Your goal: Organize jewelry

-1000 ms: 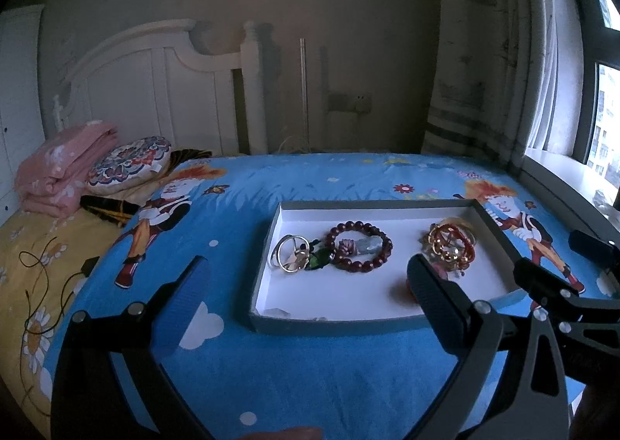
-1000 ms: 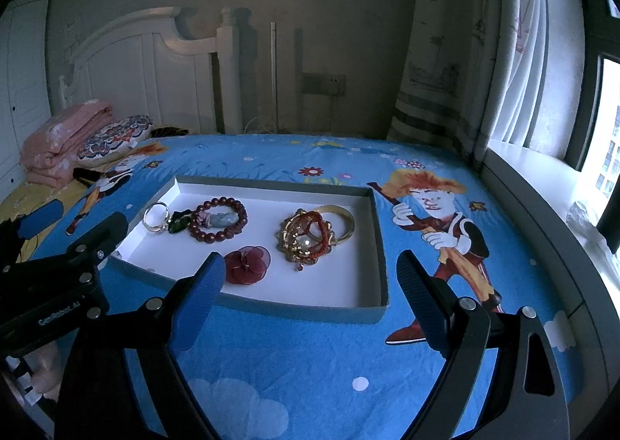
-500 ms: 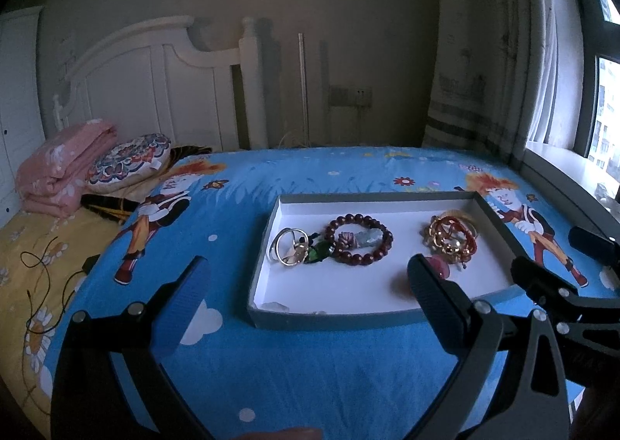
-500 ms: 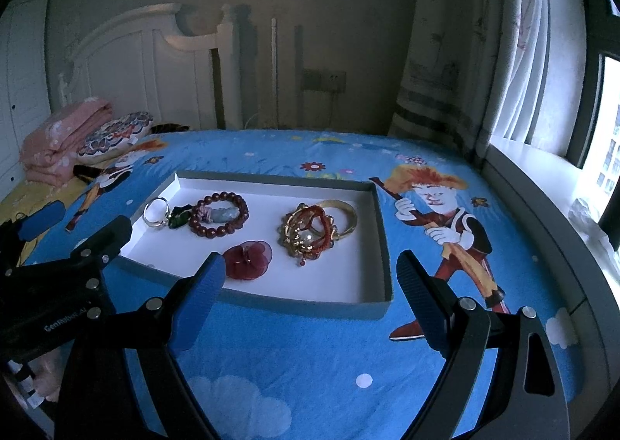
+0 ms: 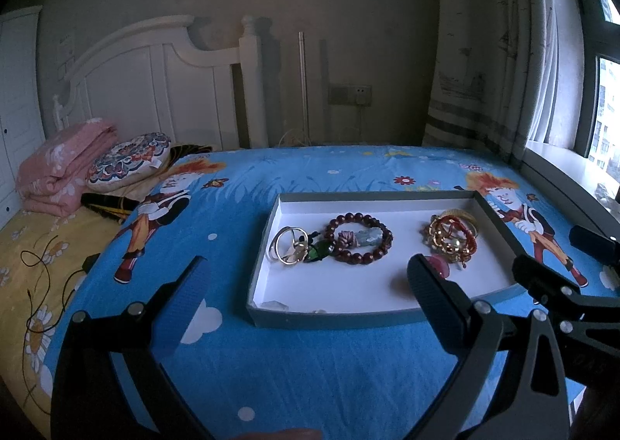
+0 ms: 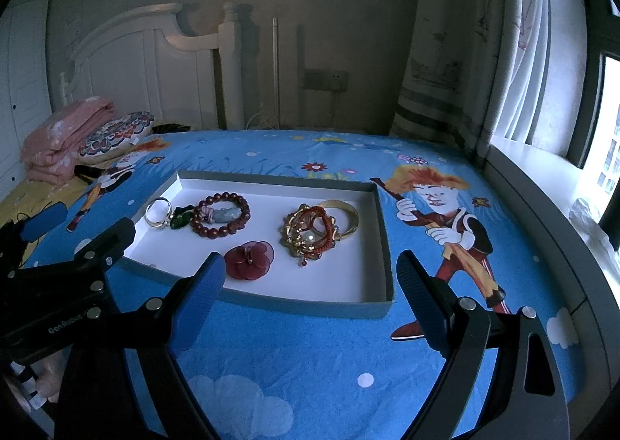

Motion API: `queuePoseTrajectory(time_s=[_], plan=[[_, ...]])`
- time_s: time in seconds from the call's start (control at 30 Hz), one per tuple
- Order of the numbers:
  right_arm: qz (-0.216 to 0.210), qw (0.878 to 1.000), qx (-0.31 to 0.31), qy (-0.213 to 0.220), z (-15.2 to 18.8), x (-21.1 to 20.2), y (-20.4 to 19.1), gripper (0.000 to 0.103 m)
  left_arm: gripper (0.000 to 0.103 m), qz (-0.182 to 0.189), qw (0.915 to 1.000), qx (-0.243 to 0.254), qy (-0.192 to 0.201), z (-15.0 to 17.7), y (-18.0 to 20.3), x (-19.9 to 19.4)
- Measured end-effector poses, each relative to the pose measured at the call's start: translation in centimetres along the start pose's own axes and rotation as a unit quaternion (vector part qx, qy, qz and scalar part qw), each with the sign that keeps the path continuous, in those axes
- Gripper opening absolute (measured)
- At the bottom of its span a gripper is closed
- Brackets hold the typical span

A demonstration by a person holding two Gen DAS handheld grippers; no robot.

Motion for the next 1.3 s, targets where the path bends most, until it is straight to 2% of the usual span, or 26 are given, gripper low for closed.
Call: queuePoseTrajectory(time_s=[1.3], plan=[[-0.005,1.000,-0.003,-0.002,0.08,-0.21,-0.93,0.084,0.098,-0.010,0.9999,-0.006,0.001,-0.37,-0.17,-0.12]])
Point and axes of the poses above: each gripper's, at about its wrist camera, not at the fingertips, and x roughly the way its jaws point, y to its right, z to its underside, the point moved 3 cm from there along x, roughly the way its jaws point, and after that the axes turned 10 degrees about y, right-handed, at the moved point
